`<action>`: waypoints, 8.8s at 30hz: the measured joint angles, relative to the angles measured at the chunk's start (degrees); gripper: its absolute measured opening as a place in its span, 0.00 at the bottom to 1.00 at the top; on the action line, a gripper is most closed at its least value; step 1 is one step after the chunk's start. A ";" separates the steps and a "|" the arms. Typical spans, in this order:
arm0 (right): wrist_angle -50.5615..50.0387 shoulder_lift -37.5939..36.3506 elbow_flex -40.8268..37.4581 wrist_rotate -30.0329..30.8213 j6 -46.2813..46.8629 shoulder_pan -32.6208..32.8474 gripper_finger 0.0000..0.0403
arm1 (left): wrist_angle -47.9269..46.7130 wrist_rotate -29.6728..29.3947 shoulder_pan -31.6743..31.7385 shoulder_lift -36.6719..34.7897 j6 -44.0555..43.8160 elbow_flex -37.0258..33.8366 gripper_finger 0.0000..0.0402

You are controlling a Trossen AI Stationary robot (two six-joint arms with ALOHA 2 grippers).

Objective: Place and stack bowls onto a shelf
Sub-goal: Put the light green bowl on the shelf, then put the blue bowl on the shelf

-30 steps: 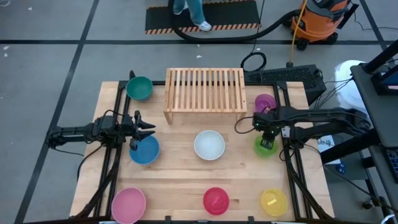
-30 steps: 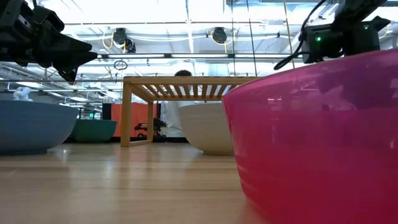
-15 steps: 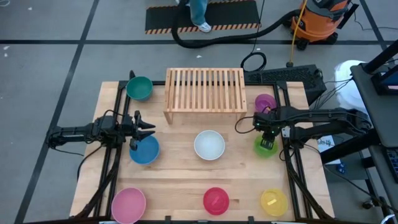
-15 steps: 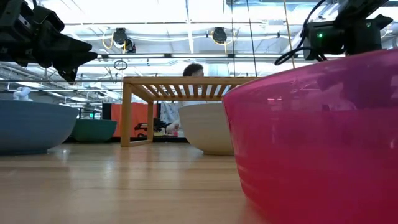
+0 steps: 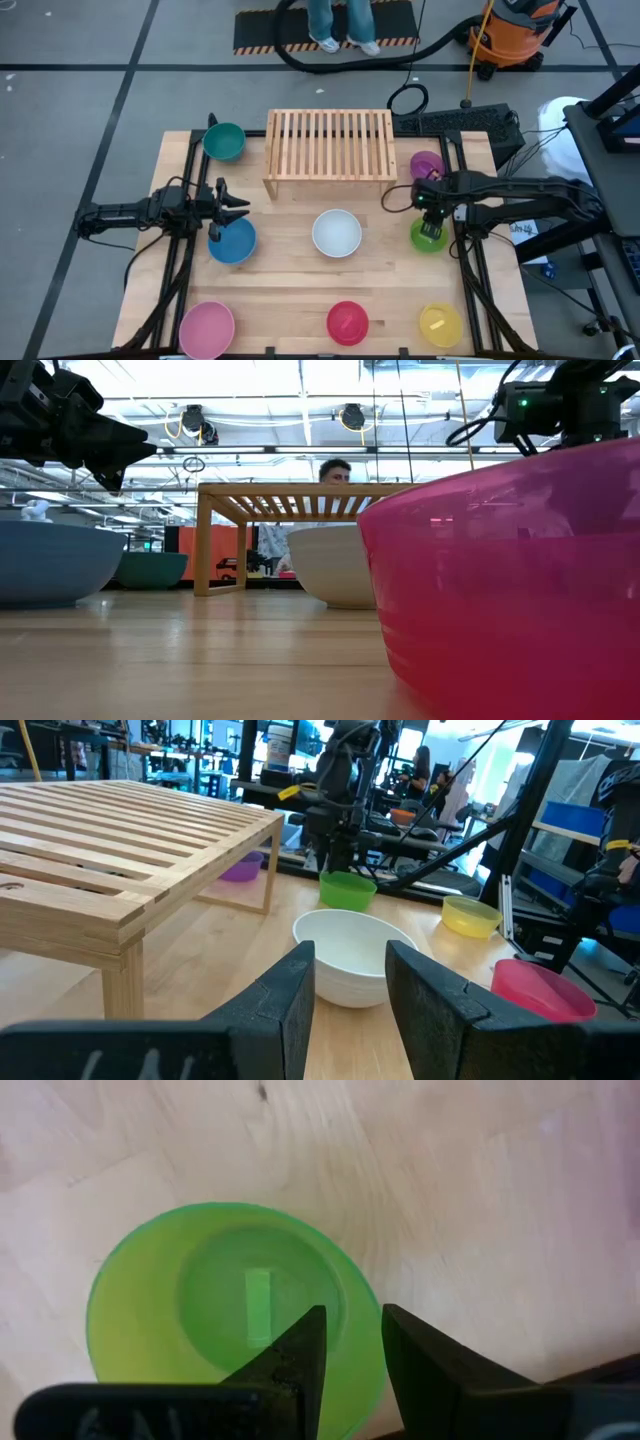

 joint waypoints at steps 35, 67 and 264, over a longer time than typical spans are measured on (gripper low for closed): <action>0.61 3.71 0.61 -0.49 -0.45 0.02 0.23 | 0.00 0.00 0.00 0.01 0.07 0.00 0.33; -0.03 8.29 0.68 5.13 2.33 -1.68 0.23 | 0.00 0.02 0.02 0.02 0.32 0.00 0.33; -4.31 14.90 77.64 -9.73 -36.23 -20.44 0.19 | -75.11 -1.43 0.00 43.85 -25.82 56.64 0.33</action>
